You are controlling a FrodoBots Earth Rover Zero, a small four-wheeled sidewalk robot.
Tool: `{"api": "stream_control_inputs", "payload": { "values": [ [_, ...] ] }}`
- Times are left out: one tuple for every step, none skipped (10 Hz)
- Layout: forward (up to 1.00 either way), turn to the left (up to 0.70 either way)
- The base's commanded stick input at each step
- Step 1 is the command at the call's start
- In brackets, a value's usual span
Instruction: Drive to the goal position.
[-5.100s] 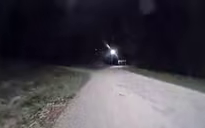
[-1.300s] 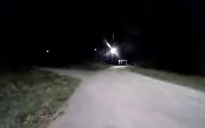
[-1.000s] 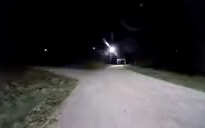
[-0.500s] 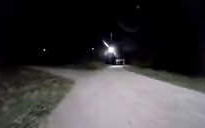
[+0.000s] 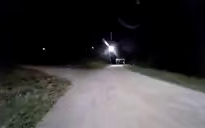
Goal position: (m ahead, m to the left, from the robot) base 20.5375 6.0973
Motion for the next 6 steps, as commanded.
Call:
{"api": "stream_control_inputs", "payload": {
  "values": [
    [0.7, 0.0],
    [0.7, 0.0],
    [0.7, 0.0],
    [0.7, 0.0],
    [0.7, 0.0],
    [0.7, 0.0]
  ]
}}
